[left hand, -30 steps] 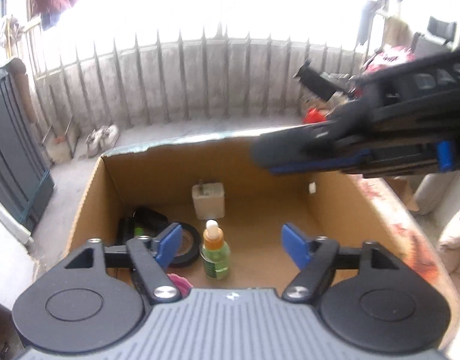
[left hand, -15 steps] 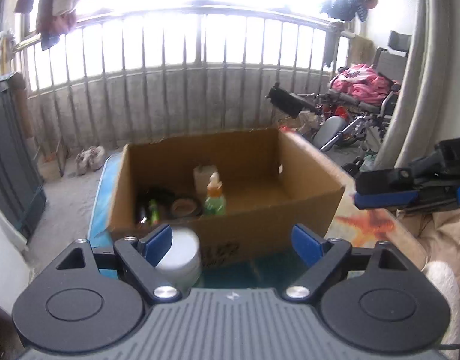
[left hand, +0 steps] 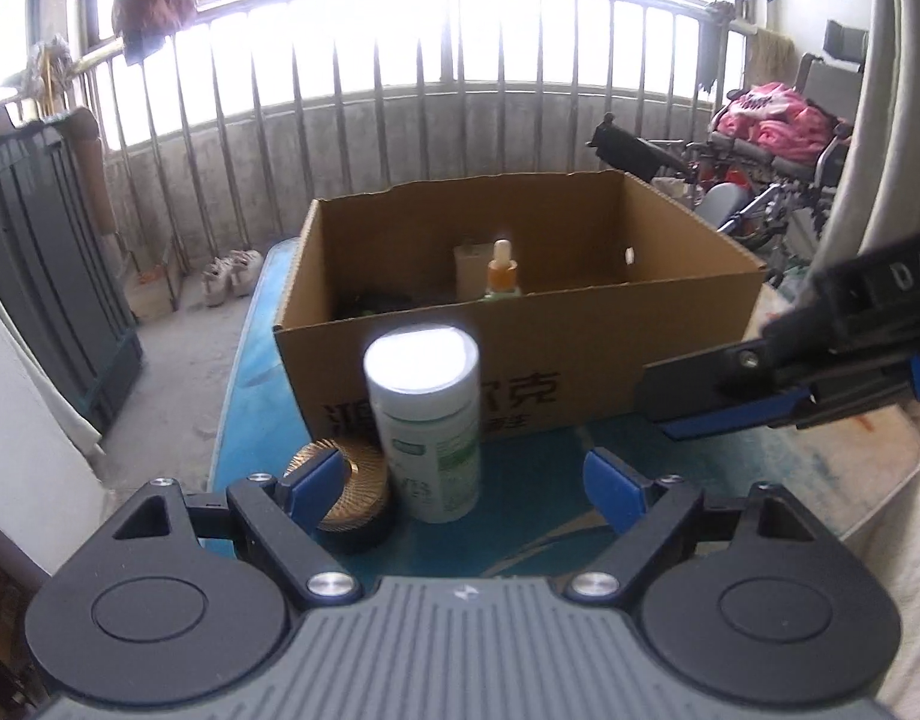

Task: Organize rigid objects
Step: 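Move the right gripper to the white supplement jar and close on it, then lift the white jar with the right gripper and release it into the box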

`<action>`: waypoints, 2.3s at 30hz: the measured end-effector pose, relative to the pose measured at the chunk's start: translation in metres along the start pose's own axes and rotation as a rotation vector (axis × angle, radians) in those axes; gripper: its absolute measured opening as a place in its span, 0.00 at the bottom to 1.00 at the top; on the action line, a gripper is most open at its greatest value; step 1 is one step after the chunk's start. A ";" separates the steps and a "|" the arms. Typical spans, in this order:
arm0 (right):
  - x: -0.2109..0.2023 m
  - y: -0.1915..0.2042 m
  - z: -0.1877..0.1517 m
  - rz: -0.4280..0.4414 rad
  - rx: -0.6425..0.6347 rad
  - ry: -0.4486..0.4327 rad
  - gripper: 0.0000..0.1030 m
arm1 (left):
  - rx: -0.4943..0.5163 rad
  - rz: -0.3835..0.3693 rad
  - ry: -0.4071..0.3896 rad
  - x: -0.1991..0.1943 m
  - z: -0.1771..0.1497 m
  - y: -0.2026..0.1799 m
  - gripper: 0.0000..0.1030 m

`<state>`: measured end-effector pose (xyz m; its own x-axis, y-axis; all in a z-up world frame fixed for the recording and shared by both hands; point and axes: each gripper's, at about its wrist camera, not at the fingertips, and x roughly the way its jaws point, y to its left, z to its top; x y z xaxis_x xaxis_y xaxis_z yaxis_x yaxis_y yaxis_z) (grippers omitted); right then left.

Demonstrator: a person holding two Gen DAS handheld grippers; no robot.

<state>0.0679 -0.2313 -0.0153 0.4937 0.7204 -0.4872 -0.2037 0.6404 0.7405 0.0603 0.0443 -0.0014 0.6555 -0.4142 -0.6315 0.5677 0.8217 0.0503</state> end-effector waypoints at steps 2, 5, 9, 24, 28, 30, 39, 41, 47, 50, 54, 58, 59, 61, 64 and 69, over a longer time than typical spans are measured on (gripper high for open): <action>0.011 0.002 0.005 -0.006 -0.013 0.004 0.30 | 0.031 0.033 -0.024 0.004 0.001 -0.002 0.86; 0.025 0.007 0.015 -0.002 -0.034 0.004 0.30 | 0.074 0.069 -0.038 0.017 0.004 -0.003 0.85; 0.042 0.018 0.027 -0.005 -0.095 -0.003 0.30 | 0.092 0.081 -0.020 0.037 0.008 0.000 0.78; 0.076 0.018 0.042 -0.024 -0.139 0.014 0.30 | 0.039 0.083 0.002 0.054 0.017 0.001 0.54; 0.068 0.015 0.038 -0.044 -0.122 -0.003 0.30 | 0.022 0.059 0.001 0.051 0.017 -0.006 0.53; 0.062 0.014 0.035 -0.057 -0.117 -0.012 0.30 | 0.018 0.042 0.001 0.049 0.017 -0.011 0.53; 0.019 -0.002 0.021 -0.104 -0.066 -0.064 0.31 | 0.015 -0.057 0.007 0.037 0.010 -0.042 0.53; 0.008 -0.006 0.017 -0.117 -0.056 -0.076 0.31 | 0.026 -0.079 0.006 0.034 0.008 -0.051 0.53; -0.016 -0.018 0.008 -0.139 -0.021 -0.105 0.30 | 0.067 -0.125 0.000 0.028 0.004 -0.069 0.53; -0.019 -0.023 0.006 -0.139 -0.008 -0.112 0.30 | 0.094 -0.121 -0.012 0.028 0.003 -0.075 0.53; -0.017 -0.026 0.007 -0.139 -0.004 -0.112 0.30 | 0.113 -0.120 -0.019 0.030 0.004 -0.072 0.53; -0.014 -0.026 0.008 -0.135 -0.003 -0.107 0.30 | 0.125 -0.118 -0.013 0.036 0.006 -0.071 0.53; -0.015 -0.026 0.008 -0.133 -0.001 -0.107 0.30 | 0.129 -0.116 -0.012 0.038 0.008 -0.071 0.53; -0.015 -0.027 0.007 -0.132 0.002 -0.106 0.30 | 0.129 -0.116 -0.008 0.043 0.011 -0.070 0.53; -0.014 -0.029 0.008 -0.131 0.005 -0.104 0.30 | 0.133 -0.118 -0.002 0.048 0.012 -0.070 0.54; -0.012 -0.033 0.009 -0.123 0.022 -0.099 0.30 | 0.133 -0.110 0.004 0.051 0.011 -0.072 0.54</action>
<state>0.0765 -0.2639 -0.0294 0.5949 0.6062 -0.5278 -0.1184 0.7155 0.6885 0.0589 -0.0403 -0.0285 0.5839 -0.4970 -0.6419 0.6968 0.7126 0.0821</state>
